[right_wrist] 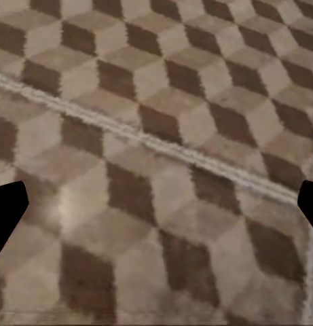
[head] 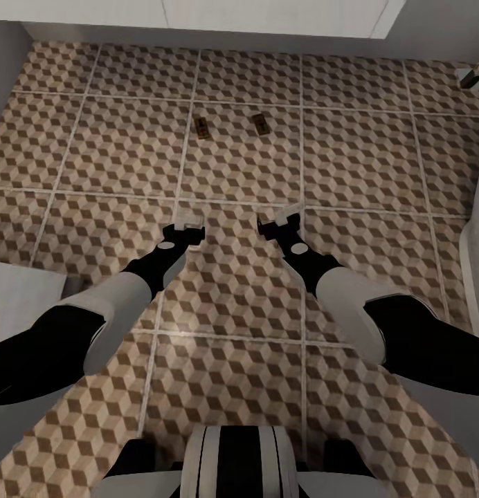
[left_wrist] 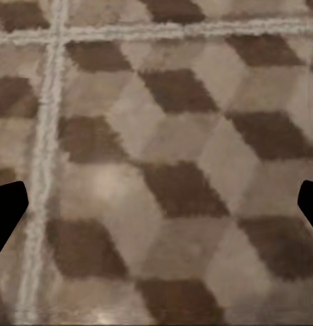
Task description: Take the four mousetraps from the cabinet in the bathroom and place them on the bathroom floor. Make sure all four end up on the same floor surface, and ensure that at least two of them are either under or directly next to the same bathroom sink.
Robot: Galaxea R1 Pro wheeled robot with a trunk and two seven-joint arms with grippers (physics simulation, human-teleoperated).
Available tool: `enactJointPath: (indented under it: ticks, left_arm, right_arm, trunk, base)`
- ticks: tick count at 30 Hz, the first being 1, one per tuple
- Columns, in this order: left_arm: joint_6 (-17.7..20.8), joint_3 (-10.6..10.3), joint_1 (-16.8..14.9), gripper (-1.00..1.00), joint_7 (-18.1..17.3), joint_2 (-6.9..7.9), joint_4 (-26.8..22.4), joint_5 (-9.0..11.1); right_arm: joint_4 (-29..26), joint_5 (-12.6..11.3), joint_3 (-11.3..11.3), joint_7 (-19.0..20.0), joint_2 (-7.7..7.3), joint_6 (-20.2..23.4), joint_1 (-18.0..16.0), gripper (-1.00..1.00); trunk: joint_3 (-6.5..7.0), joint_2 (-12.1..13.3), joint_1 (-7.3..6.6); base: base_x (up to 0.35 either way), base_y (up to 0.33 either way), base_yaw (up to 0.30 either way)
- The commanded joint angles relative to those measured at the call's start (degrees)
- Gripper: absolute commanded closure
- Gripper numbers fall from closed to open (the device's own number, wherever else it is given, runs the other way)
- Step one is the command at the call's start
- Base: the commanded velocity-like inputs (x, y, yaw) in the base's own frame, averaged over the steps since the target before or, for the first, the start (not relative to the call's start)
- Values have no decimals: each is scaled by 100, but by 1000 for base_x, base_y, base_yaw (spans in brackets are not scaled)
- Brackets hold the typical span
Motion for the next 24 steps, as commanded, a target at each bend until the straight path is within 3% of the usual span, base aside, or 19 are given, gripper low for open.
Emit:
enactJointPath:
  ticks: [1, 10, 24]
  left_arm:
    - [-22, -50, -4, -100, 25, 0, 10, 60]
    - [-21, -50, 0, -100, 25, 0, 12, 60]
    - [-20, -50, 12, -100, 31, -36, 12, 60]
  right_arm:
    - [8, 29, 45, -53, 1, -7, -4, -100]
    - [6, 32, 45, -53, 1, -18, -3, -100]
    - [7, 32, 45, -53, 1, -21, -3, -100]
  trunk:
    - [-2, -1, -4]
    - [-2, -1, -4]
    - [-2, -1, -4]
  base:
    - [-340, 0, 0]
    - [-311, 0, 0]
    - [-45, 0, 0]
